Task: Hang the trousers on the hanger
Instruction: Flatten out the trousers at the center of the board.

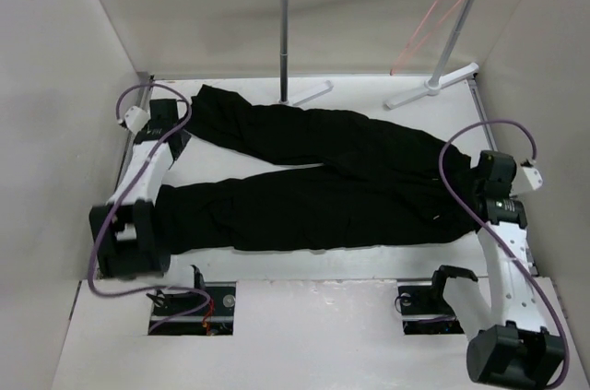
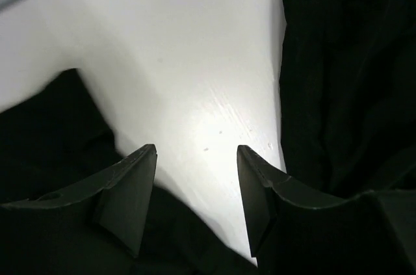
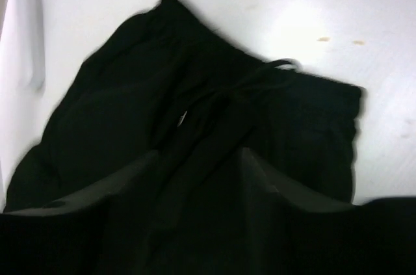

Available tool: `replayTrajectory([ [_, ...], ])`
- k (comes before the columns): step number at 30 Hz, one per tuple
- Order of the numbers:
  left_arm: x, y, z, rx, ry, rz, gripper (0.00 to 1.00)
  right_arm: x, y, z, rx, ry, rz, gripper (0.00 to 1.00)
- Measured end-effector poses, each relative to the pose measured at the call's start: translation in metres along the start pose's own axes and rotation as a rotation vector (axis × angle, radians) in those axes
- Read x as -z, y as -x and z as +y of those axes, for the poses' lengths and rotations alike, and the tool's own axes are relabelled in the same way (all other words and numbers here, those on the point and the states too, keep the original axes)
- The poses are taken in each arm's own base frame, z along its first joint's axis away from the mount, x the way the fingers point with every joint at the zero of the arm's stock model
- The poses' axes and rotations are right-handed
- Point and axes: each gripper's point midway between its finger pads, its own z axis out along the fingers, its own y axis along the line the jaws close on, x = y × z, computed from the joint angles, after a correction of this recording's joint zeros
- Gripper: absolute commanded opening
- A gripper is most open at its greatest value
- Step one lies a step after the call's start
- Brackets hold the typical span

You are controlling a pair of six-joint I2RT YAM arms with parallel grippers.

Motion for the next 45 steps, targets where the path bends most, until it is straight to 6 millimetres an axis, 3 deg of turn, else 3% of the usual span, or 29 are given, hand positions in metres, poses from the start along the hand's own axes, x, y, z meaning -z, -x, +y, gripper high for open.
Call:
replayTrajectory([
  [1, -0.015, -0.009, -0.007, -0.005, -0.003, 0.039, 0.49, 0.005, -0.003, 0.011, 0.027, 0.041, 0.006, 0.28],
  [3, -0.042, -0.026, -0.017, -0.014, -0.005, 0.111, 0.49, 0.015, -0.015, 0.028, 0.078, 0.113, 0.032, 0.19],
  [6, -0.074, -0.043, -0.033, -0.018, -0.019, 0.186, 0.47, 0.032, -0.042, 0.051, 0.156, 0.237, 0.097, 0.19],
  [9, -0.088, -0.045, -0.05, -0.014, -0.048, 0.206, 0.44, 0.049, -0.077, 0.065, 0.236, 0.349, 0.186, 0.26],
  [12, -0.092, -0.032, -0.07, -0.003, -0.083, 0.182, 0.43, 0.056, -0.116, 0.06, 0.331, 0.394, 0.276, 0.29],
  [15, -0.096, -0.019, -0.086, 0.007, -0.109, 0.143, 0.45, 0.053, -0.142, 0.045, 0.39, 0.38, 0.338, 0.32],
  [21, -0.122, -0.023, -0.095, -0.012, -0.085, 0.141, 0.4, 0.05, -0.153, 0.04, 0.399, 0.384, 0.368, 0.37],
  [27, -0.146, -0.045, -0.084, -0.039, -0.03, 0.186, 0.14, 0.046, -0.158, 0.043, 0.401, 0.392, 0.374, 0.48],
  [29, -0.147, -0.043, -0.084, -0.039, -0.028, 0.186, 0.07, 0.04, -0.164, 0.039, 0.409, 0.373, 0.386, 0.54],
  [32, -0.147, -0.034, -0.085, -0.027, -0.033, 0.171, 0.03, 0.026, -0.171, 0.027, 0.417, 0.317, 0.407, 0.55],
  [35, -0.142, -0.024, -0.07, -0.008, -0.01, 0.146, 0.02, 0.009, -0.168, 0.018, 0.385, 0.241, 0.404, 0.45],
  [41, -0.102, 0.003, -0.002, 0.048, 0.103, 0.06, 0.06, -0.012, -0.155, 0.004, 0.313, 0.147, 0.382, 0.31],
  [43, -0.089, 0.011, 0.02, 0.074, 0.141, 0.031, 0.16, -0.012, -0.155, 0.001, 0.301, 0.139, 0.381, 0.28],
  [45, -0.081, 0.014, 0.044, 0.104, 0.183, 0.01, 0.36, -0.01, -0.155, -0.004, 0.291, 0.14, 0.381, 0.28],
])
